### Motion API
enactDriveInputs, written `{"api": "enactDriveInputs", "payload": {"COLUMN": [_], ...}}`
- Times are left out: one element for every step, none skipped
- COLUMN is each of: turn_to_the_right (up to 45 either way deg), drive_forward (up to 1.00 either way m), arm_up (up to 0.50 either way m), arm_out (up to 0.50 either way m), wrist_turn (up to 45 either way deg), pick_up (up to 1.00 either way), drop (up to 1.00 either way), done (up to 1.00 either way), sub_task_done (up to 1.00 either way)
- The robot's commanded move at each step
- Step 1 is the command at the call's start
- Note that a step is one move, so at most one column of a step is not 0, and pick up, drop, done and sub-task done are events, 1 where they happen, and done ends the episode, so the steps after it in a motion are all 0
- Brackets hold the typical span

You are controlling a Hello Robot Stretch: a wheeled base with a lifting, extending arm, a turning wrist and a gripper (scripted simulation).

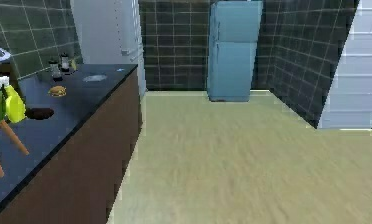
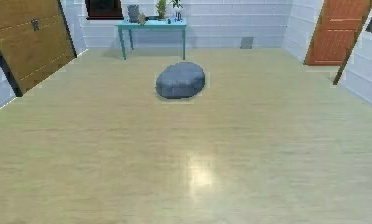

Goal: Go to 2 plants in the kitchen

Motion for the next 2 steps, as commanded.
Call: {"api": "enactDriveInputs", "payload": {"turn_to_the_right": [-45.0,0.0], "drive_forward": [0.00,0.00], "arm_up": [0.00,0.00], "arm_out": [0.00,0.00], "wrist_turn": [0.0,0.0], "pick_up": [0.00,0.00], "drop": [0.00,0.00], "done": [0.00,0.00], "sub_task_done": [0.00,1.00]}}
